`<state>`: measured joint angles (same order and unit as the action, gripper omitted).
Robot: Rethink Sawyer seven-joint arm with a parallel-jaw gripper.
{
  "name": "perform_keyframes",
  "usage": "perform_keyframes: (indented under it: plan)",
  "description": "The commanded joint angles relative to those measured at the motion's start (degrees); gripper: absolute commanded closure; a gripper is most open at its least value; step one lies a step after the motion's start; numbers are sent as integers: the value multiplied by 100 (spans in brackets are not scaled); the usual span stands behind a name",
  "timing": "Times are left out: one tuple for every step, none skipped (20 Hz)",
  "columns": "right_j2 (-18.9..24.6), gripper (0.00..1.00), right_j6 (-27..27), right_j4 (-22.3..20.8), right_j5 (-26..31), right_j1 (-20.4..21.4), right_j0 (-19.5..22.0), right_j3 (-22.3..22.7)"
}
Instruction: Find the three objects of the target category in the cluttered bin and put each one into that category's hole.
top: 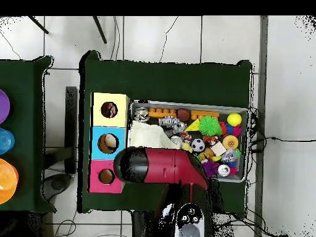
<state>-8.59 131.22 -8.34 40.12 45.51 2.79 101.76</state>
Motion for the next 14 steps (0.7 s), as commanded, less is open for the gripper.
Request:
perform_keyframes:
  plan:
    - [-66, 0, 634, -354, -1000, -85, -159, 304]
    - [30, 0, 536, -344, -1141, -181, -32, 311]
    - [127, 0, 439, -334, -1283, -276, 95, 317]
    - [224, 0, 341, -324, -1424, -372, 222, 323]
    - [262, 0, 338, -341, -1626, -509, 285, 344]
    - [298, 0, 329, -351, -1782, -651, 357, 328]
    - [308, 0, 345, -365, -1962, -804, 407, 298]
    - [285, 0, 390, -375, -2128, -941, 422, 260]
    - [298, 0, 377, -379, -2264, -1083, 484, 216]
    - [277, 0, 358, -393, -2343, -1179, 519, 175]
    - [256, 0, 339, -407, -2423, -1276, 555, 135]
    - [252, 0, 279, -428, -2458, -1333, 608, 101]
    - [236, 0, 231, -443, -2498, -1362, 650, 103]
    - [260, 0, 139, -459, -2502, -1413, 726, 78]
